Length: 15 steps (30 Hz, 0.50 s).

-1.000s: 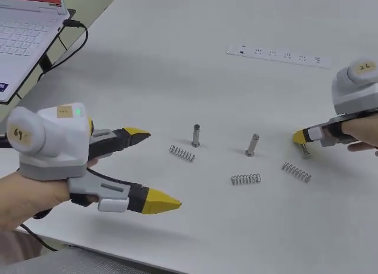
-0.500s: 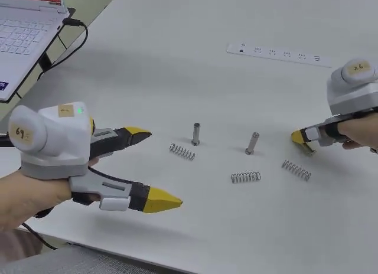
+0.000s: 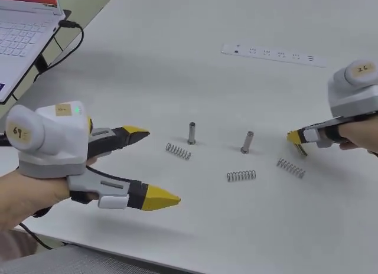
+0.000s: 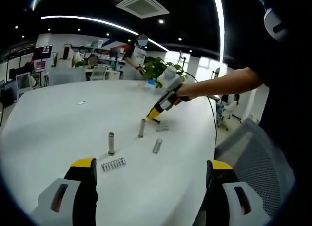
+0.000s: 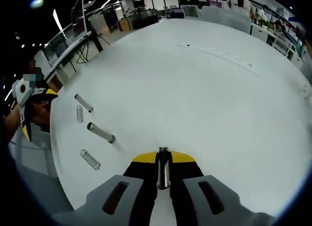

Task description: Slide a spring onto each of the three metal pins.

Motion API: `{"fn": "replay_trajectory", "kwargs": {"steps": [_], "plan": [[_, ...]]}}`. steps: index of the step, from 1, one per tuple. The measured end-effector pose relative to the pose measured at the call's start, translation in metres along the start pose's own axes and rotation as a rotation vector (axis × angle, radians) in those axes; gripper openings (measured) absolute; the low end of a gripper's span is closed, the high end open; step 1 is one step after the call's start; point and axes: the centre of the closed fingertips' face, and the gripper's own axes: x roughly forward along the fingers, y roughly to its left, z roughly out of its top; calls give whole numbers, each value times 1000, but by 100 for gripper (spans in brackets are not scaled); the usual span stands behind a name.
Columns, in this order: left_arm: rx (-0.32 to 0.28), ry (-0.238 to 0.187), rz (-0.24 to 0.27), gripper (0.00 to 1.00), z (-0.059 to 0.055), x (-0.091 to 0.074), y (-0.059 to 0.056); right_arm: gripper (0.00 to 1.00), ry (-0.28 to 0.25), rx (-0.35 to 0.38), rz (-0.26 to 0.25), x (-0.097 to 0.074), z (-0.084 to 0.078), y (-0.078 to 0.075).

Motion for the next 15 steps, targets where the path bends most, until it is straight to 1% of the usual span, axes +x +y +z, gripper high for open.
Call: {"fn": "replay_trajectory", "kwargs": {"steps": [3, 7, 10, 15], "plan": [[1, 2, 0, 90, 0, 0, -1, 5, -32, 1, -1, -6, 0, 1], [4, -1, -2, 90, 2, 1, -3, 5, -62, 5, 2, -11, -1, 2], [9, 4, -8, 90, 2, 3, -6, 5, -77, 22, 3, -15, -2, 3], [11, -1, -13, 90, 4, 5, -9, 5, -119, 16, 2, -21, -1, 6]]}}
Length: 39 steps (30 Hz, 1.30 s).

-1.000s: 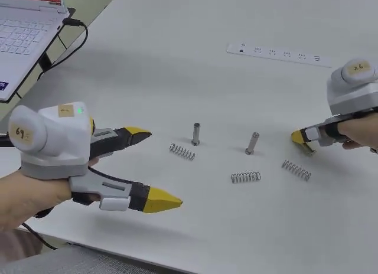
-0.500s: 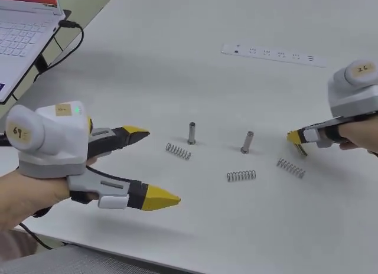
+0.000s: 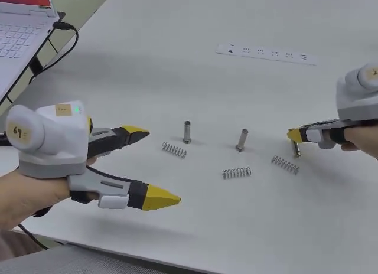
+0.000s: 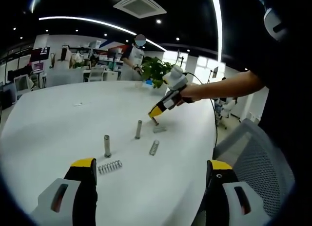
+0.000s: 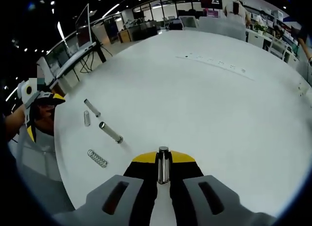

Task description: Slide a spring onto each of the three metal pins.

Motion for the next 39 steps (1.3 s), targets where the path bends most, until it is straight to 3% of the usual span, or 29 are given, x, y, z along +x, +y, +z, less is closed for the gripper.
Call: {"fn": "replay_trajectory", "kwargs": {"steps": [7, 25, 39], "plan": [[2, -1, 2, 90, 0, -1, -1, 5, -44, -1, -15, -4, 2, -3], [4, -5, 8, 90, 1, -3, 0, 5, -96, -39, -28, -10, 4, -2], [33, -7, -1, 91, 9, -2, 8, 6, -84, -136, -30, -19, -5, 5]]}}
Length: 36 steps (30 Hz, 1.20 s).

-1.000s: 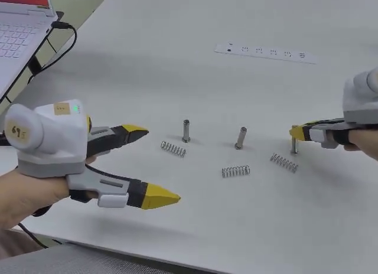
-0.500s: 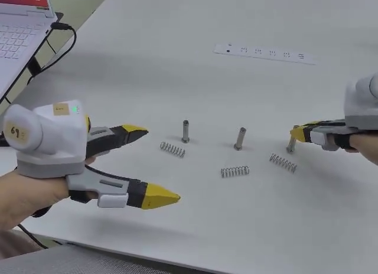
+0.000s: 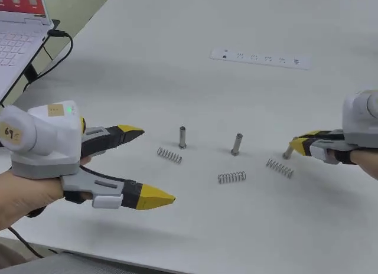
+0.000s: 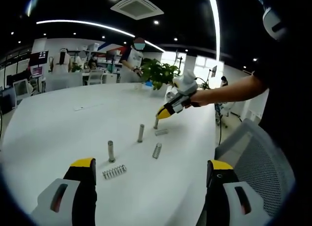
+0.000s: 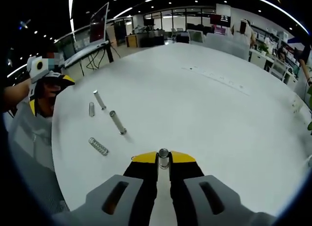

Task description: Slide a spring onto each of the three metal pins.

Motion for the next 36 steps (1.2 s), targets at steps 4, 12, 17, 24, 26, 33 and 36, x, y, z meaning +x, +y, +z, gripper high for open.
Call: {"fn": "replay_trajectory", "kwargs": {"steps": [4, 12, 17, 24, 26, 33, 36], "plan": [[13, 9, -7, 91, 1, 1, 1, 9, -7, 4, 0, -1, 1, 1], [22, 3, -7, 91, 6, 3, 2, 18, -13, 12, 1, -6, 1, 1], [25, 3, -2, 91, 7, 1, 4, 21, -24, -1, 9, -11, 0, 4], [31, 4, 0, 92, 7, 1, 7, 22, -26, -38, 19, -18, -4, 9], [34, 6, -4, 92, 7, 2, 7, 24, -33, -55, 27, -20, -4, 12], [37, 13, -11, 93, 5, 4, 6, 26, -15, -145, 43, -25, -11, 21], [36, 20, -8, 93, 2, 4, 8, 26, -6, -184, 50, -26, -14, 26]]}}
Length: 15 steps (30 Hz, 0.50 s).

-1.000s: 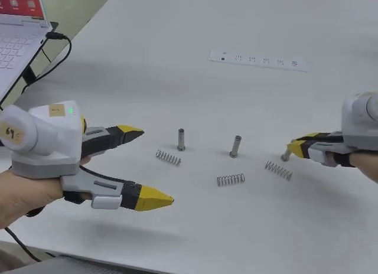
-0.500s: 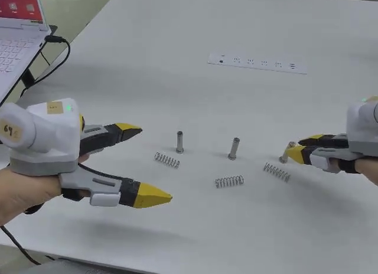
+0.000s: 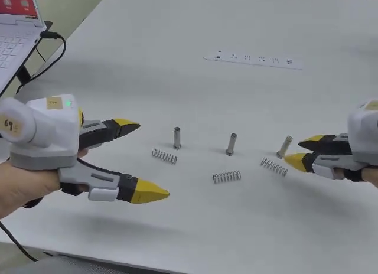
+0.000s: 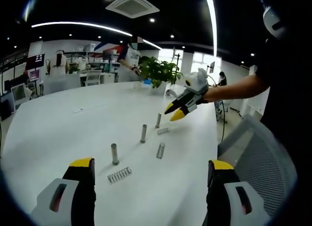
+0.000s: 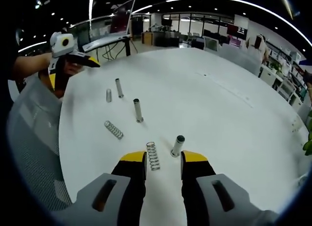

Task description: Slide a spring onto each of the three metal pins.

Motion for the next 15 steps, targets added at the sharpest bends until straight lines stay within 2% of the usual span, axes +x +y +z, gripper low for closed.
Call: {"fn": "replay_trajectory", "kwargs": {"steps": [6, 15], "plan": [[-11, 23, 6, 93, -10, -1, 3, 25, 29, -45, 26, 4, -7, 10], [-16, 23, 13, 93, -10, -4, 4, 23, 73, -75, 69, 18, -18, 23]]}}
